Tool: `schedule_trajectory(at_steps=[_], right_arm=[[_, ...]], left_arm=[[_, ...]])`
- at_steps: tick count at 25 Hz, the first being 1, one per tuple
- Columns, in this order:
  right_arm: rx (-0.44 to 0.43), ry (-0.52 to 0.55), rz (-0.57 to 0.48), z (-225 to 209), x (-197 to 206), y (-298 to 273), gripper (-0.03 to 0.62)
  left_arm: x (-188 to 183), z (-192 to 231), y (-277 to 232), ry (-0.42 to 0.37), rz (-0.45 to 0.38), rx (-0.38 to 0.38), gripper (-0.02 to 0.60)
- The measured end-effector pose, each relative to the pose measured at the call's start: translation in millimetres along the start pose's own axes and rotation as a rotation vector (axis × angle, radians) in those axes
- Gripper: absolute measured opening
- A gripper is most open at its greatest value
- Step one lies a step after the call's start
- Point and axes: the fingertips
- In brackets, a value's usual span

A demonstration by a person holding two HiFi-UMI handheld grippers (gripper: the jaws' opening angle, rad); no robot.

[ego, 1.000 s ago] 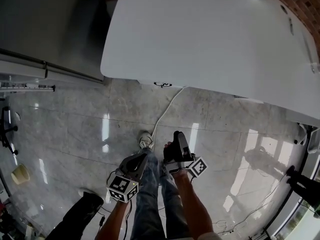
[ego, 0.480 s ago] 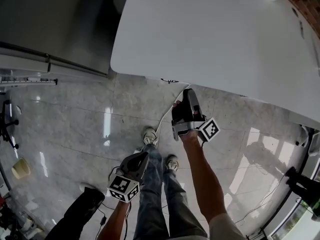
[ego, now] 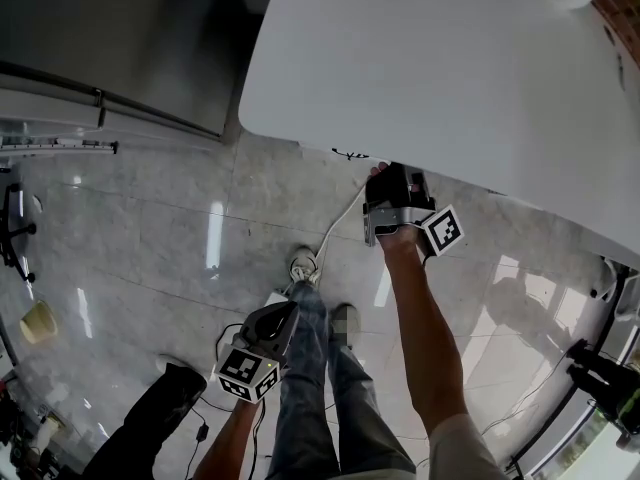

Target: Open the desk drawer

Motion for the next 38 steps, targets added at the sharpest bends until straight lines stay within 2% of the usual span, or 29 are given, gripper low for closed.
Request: schedule_trajectory(at_steps=[2,4,22,27,38], right_arm=[[-0.01,0.012,-0.006,2.3,-0.3,-0.3,0.052],[-0.016,0.007,-0.009,3.3,-0.2,-0.3,0.041],[0.02,-0.027,-0.017,5.9,12.2,19.0,0.038],[0.034,-0.04,-0.01,7.4,25.8,44.1,0.038],[0.075,-0.064,0.019,11.7,54.1,120.2,0.038]], left_arm=[[-0.2,2.0,0.6,0.0,-0.001,-0.004,0.012],[-1.1,3.7,0.6,0.0,-0.001,-0.006,0.012],[-10.3,-12.9,-11.8,-0.007,-0.024,0.04,0.012],[-10.8,-13.7,-12.2,-0.015,-0.021,0.047,0.012],[-9.6,-44.2,-24.0,-0.041,-0.005,0.094,0.012]])
Point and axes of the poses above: the fingertips, and each gripper's own axes: y backward along the fingers, z to its left, x out of its underside, and after that the axes turned 3 degrees about -y, right-handed
